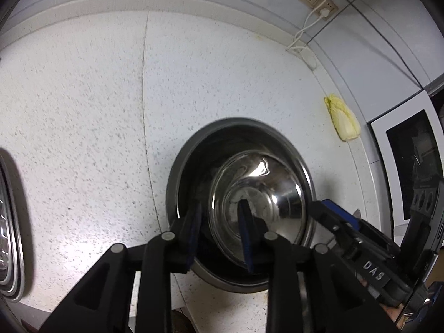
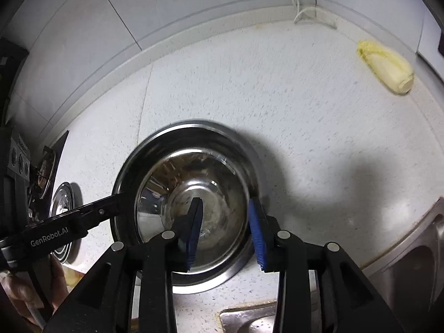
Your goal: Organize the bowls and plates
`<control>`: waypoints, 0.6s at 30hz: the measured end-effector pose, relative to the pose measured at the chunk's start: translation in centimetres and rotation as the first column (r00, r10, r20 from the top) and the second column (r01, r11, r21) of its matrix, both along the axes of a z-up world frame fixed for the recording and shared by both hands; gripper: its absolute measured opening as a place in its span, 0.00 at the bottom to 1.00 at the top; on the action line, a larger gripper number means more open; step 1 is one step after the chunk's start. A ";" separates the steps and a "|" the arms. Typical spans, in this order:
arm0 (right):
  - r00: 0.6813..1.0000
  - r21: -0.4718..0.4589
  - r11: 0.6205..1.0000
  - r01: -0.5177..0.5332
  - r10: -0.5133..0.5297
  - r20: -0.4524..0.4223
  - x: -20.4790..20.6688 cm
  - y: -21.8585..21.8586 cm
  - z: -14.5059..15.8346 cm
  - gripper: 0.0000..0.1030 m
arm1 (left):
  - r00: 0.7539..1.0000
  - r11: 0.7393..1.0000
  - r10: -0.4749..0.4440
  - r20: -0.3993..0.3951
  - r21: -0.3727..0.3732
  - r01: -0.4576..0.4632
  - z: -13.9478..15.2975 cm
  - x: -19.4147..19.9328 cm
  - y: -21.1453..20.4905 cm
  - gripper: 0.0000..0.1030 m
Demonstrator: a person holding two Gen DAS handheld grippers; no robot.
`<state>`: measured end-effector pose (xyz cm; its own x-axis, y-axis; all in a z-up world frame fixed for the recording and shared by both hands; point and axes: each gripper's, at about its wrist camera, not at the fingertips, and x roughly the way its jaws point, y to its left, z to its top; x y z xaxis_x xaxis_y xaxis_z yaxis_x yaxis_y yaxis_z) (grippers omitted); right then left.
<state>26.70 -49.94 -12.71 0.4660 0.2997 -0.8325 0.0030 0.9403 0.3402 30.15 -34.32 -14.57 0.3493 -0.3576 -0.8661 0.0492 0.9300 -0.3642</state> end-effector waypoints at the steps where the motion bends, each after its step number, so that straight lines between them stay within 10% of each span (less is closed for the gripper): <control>1: 1.000 -0.002 1.000 0.004 -0.004 0.012 -0.2 -0.2 0.4 0.29 | 1.000 1.000 0.001 0.013 0.000 -0.001 0.3 -0.1 0.2 0.25; 18: 0.996 0.093 0.992 0.083 -0.079 -0.044 -0.5 -5.0 -2.1 0.29 | 0.994 0.995 0.099 -0.038 0.003 -0.099 -1.8 0.4 5.1 0.25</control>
